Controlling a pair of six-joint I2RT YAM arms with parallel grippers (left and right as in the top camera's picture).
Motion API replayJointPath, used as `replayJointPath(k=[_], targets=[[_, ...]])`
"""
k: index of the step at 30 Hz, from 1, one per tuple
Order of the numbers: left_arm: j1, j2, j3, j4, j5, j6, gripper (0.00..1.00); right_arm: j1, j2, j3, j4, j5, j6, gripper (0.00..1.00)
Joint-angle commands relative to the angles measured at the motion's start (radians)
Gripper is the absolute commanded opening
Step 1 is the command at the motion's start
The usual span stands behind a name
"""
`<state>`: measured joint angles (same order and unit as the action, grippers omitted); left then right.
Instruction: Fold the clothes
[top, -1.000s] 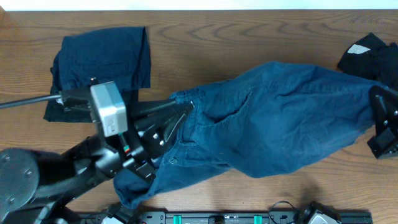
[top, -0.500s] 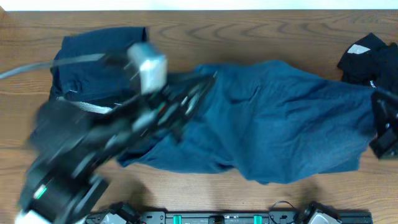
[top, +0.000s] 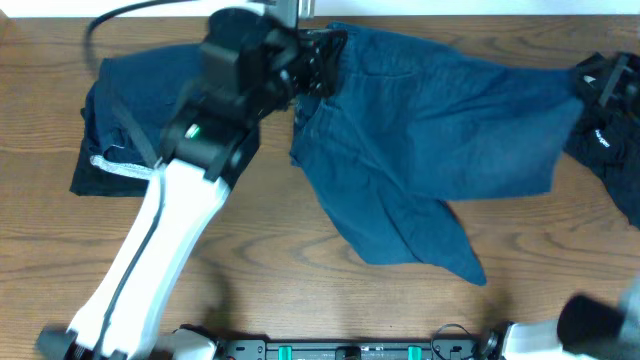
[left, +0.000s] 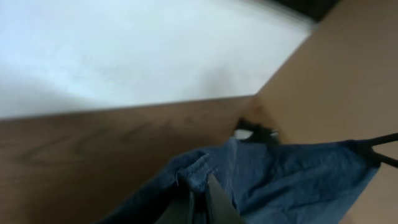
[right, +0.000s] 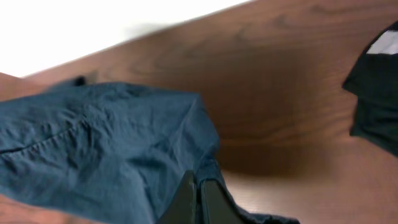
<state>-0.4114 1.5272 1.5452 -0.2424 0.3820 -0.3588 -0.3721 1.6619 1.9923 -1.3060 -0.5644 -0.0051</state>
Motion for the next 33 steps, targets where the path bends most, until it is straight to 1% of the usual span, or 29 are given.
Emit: replayJointPath(k=[1, 5, 9, 15, 18, 23, 26, 29, 33], targets=[[0.007, 0.114, 0.011, 0.054, -0.009, 0.028, 0.06, 0.051, 0.128, 0.001, 0.051, 0.074, -0.030, 0.01], [0.009, 0.257, 0.011, 0.172, -0.010, 0.070, 0.06, 0.087, 0.299, 0.001, 0.169, 0.097, -0.030, 0.01], [0.010, 0.383, 0.011, 0.312, -0.011, 0.070, 0.06, 0.101, 0.440, 0.001, 0.304, 0.114, -0.026, 0.01], [0.014, 0.524, 0.011, 0.452, -0.082, 0.070, 0.06, 0.104, 0.576, 0.001, 0.468, 0.178, -0.026, 0.01], [0.015, 0.571, 0.011, 0.486, -0.081, 0.070, 0.06, 0.105, 0.614, 0.001, 0.523, 0.209, -0.026, 0.01], [0.015, 0.612, 0.011, 0.491, -0.081, 0.070, 0.06, 0.107, 0.646, 0.001, 0.576, 0.255, -0.026, 0.01], [0.016, 0.620, 0.011, 0.496, -0.085, 0.070, 0.07, 0.108, 0.648, 0.001, 0.593, 0.262, -0.026, 0.02], [0.021, 0.620, 0.011, 0.519, -0.089, 0.070, 0.09, 0.108, 0.648, 0.001, 0.603, 0.263, -0.026, 0.04], [0.033, 0.618, 0.011, 0.564, -0.089, 0.069, 0.10, 0.108, 0.648, 0.001, 0.602, 0.281, -0.026, 0.03]])
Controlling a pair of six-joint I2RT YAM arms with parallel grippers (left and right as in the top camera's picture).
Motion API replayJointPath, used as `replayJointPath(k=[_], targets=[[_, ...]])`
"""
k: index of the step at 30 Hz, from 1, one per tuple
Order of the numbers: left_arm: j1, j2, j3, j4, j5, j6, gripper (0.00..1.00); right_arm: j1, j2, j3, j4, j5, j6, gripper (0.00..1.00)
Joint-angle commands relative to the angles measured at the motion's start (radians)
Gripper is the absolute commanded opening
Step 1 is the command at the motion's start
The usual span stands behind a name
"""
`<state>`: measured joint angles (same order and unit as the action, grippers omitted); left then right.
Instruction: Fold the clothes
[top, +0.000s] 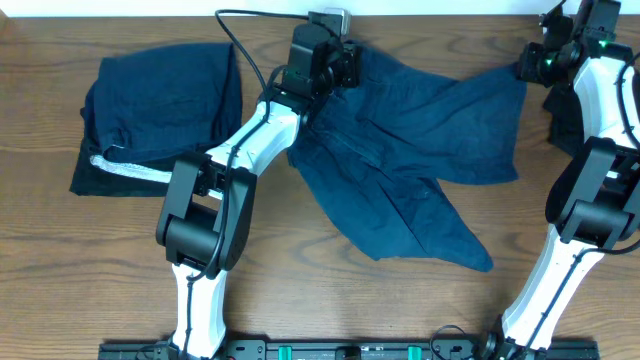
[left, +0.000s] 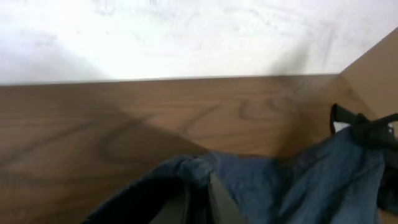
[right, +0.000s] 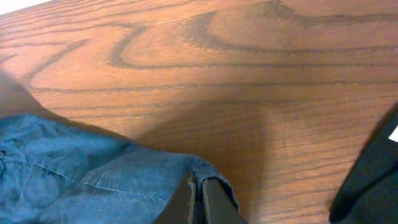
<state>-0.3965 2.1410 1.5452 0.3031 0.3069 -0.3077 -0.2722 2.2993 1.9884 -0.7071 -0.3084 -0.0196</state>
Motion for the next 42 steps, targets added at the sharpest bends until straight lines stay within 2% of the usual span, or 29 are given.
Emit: replayJointPath(k=[1, 9, 11, 12, 16, 17, 20, 22, 26, 30, 34, 39, 42], targets=[[0.021, 0.004, 0.011, 0.019, -0.013, 0.018, 0.10, 0.008, 0.010, 0.005, 0.002, 0.025, -0.011, 0.03], [0.031, 0.033, 0.011, 0.016, -0.096, 0.020, 0.10, 0.009, 0.014, 0.005, 0.024, 0.097, -0.011, 0.01], [0.031, 0.041, 0.011, 0.021, -0.095, 0.023, 0.15, 0.009, 0.019, 0.005, 0.034, 0.098, -0.011, 0.03], [0.031, 0.042, 0.011, 0.021, -0.095, 0.023, 0.17, 0.009, 0.021, 0.005, 0.036, 0.099, -0.011, 0.09], [0.035, 0.034, 0.011, 0.010, -0.083, 0.074, 0.33, 0.008, 0.040, 0.005, 0.063, 0.102, -0.011, 0.70], [0.040, 0.023, 0.014, -0.015, -0.058, 0.095, 0.35, 0.005, 0.041, 0.005, 0.071, 0.103, -0.011, 0.76], [0.060, -0.016, 0.036, -0.151, 0.020, 0.121, 0.41, -0.007, 0.037, 0.005, 0.090, 0.097, -0.012, 0.79], [0.074, -0.053, 0.059, -0.280, 0.057, 0.181, 0.47, -0.018, 0.027, 0.010, 0.076, 0.093, -0.016, 0.78], [0.110, -0.154, 0.071, -0.469, 0.055, 0.280, 0.57, -0.034, -0.024, 0.013, -0.056, 0.091, -0.019, 0.77], [0.156, -0.240, 0.071, -0.587, 0.055, 0.289, 0.57, -0.050, -0.061, 0.013, -0.272, 0.089, -0.019, 0.76], [0.196, -0.258, 0.071, -0.704, 0.055, 0.290, 0.56, -0.067, -0.056, 0.005, -0.475, 0.002, -0.020, 0.72], [0.241, -0.258, 0.071, -0.917, 0.060, 0.333, 0.56, -0.070, -0.055, 0.000, -0.615, -0.115, -0.023, 0.74], [0.275, -0.258, 0.071, -1.036, 0.123, 0.342, 0.56, -0.069, -0.055, 0.000, -0.711, -0.183, -0.033, 0.76]])
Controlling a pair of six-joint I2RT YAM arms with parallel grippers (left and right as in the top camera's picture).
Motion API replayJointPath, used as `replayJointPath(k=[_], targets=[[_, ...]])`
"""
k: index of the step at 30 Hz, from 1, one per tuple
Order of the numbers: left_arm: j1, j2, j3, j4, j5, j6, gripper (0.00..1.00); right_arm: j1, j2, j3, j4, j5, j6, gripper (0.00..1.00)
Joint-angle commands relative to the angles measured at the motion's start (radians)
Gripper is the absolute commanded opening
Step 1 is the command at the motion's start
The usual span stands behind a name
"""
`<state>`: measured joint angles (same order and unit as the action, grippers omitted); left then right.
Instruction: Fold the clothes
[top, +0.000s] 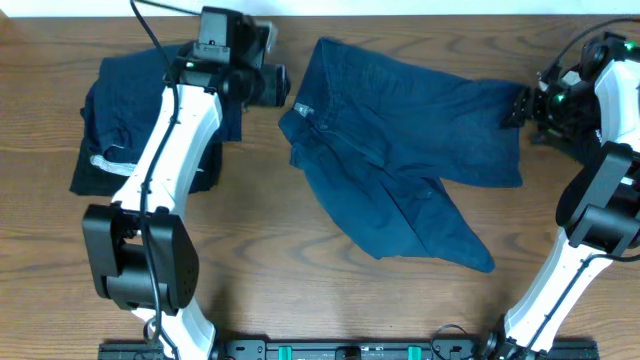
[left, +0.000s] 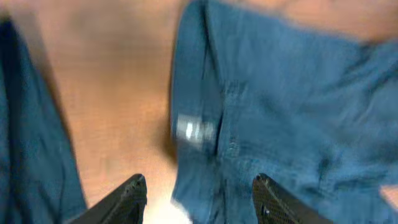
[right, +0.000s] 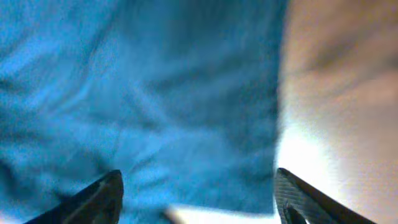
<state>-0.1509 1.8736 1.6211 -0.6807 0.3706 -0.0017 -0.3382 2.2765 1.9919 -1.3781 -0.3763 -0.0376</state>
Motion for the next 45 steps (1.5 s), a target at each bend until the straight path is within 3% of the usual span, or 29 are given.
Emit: replayJointPath(k=[1, 4, 7, 14, 16, 21, 25, 26, 27, 36, 40, 43, 45], targets=[[0.040, 0.010, -0.005, -0.085, 0.094, 0.046, 0.56, -0.001, -0.032, -0.003, -0.060, -0.130, -0.025, 0.75], [0.061, 0.010, -0.005, -0.159, 0.161, 0.077, 0.57, 0.016, -0.032, -0.006, -0.067, -0.129, -0.027, 0.69], [0.061, 0.010, -0.010, -0.178, 0.161, 0.084, 0.56, 0.050, -0.032, -0.020, -0.029, -0.130, -0.021, 0.44], [0.045, 0.018, -0.031, -0.222, 0.161, 0.084, 0.56, 0.190, -0.032, -0.127, 0.117, -0.141, -0.008, 0.01], [0.045, 0.018, -0.039, -0.227, 0.161, 0.084, 0.56, 0.237, -0.032, -0.158, 0.177, -0.148, -0.028, 0.01], [0.045, 0.018, -0.041, -0.212, 0.161, 0.084, 0.56, 0.362, -0.032, -0.177, 0.283, -0.224, -0.249, 0.01], [0.045, 0.018, -0.041, -0.199, 0.144, 0.084, 0.57, 0.460, -0.032, -0.161, 0.415, -0.145, -0.264, 0.07], [0.045, 0.018, -0.041, -0.196, 0.132, 0.084, 0.58, 0.481, -0.032, -0.153, 0.434, -0.112, -0.261, 0.08], [0.045, 0.018, -0.041, -0.193, 0.130, 0.084, 0.66, 0.506, -0.032, -0.143, 0.452, -0.069, -0.261, 0.09], [0.045, 0.018, -0.044, -0.193, 0.130, 0.084, 0.69, 0.684, -0.032, -0.134, 0.575, 0.282, -0.299, 0.54], [0.045, 0.018, -0.045, -0.191, 0.130, 0.084, 0.69, 0.726, -0.032, -0.134, 0.617, 0.314, -0.312, 0.63], [0.045, 0.018, -0.045, -0.190, 0.129, 0.084, 0.69, 0.738, -0.032, -0.133, 0.627, 0.338, -0.312, 0.62], [0.045, 0.018, -0.045, -0.190, 0.129, 0.084, 0.69, 0.742, -0.032, -0.133, 0.625, 0.374, -0.312, 0.57]])
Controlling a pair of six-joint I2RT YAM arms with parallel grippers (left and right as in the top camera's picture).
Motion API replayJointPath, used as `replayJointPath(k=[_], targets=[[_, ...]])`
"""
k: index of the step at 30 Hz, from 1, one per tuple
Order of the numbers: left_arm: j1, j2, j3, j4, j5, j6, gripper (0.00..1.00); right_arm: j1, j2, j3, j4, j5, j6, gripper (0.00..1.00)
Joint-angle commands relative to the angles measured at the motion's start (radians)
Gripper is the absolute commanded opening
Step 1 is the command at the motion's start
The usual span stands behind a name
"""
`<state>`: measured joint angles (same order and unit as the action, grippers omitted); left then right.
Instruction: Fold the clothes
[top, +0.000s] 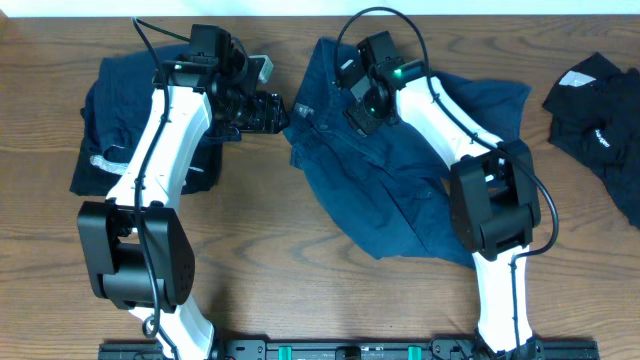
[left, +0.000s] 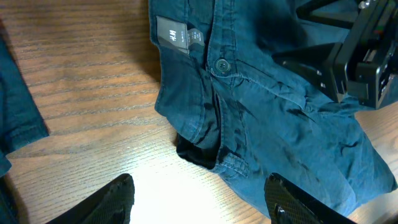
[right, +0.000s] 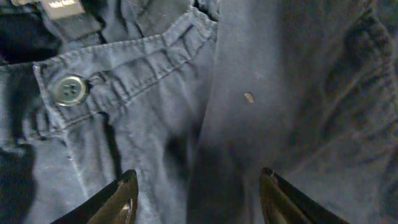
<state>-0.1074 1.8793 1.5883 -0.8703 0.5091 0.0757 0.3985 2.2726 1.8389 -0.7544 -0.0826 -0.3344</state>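
Blue pants (top: 420, 150) lie spread on the table, waist to the far left and legs running right and toward the front. The waistband shows its label (left: 174, 38) and button (right: 68, 89). My left gripper (top: 268, 112) is open just left of the waist, over bare wood, with the fly edge between its fingers (left: 292, 199) in the left wrist view. My right gripper (top: 360, 112) hangs open close above the waistband, its fingers (right: 283, 196) spread over the cloth beside the button. Neither holds anything.
A folded pile of dark blue clothes (top: 150, 100) lies at the far left, partly under my left arm. A black garment (top: 600, 110) lies at the right edge. The table's far edge (top: 300, 12) meets a white wall.
My right gripper has moved from the pants' right leg end to the waistband, still open. My left gripper sits slightly nearer the front, still open. The pants have barely changed.
At first both grippers were shut on the pants, stretching them between waist and leg end near the far edge. They still held them a second later. Then both were open with the pants lying flat, and now both grippers are at the waist.
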Motion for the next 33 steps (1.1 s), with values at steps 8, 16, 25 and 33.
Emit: replayJointPath(k=[8, 16, 25, 33], targets=[[0.002, 0.012, -0.012, 0.000, -0.009, 0.007, 0.69, -0.001, -0.029, 0.014, -0.019, 0.159, -0.022, 0.42], [0.002, 0.012, -0.012, 0.000, -0.024, 0.006, 0.69, -0.001, -0.029, 0.014, -0.007, 0.158, -0.021, 0.01], [0.002, 0.012, -0.012, -0.001, -0.031, 0.007, 0.70, -0.022, -0.049, 0.094, -0.013, 0.156, 0.029, 0.01], [0.002, 0.012, -0.012, -0.011, -0.031, 0.007, 0.69, -0.072, -0.047, 0.115, 0.003, 0.154, 0.032, 0.01]])
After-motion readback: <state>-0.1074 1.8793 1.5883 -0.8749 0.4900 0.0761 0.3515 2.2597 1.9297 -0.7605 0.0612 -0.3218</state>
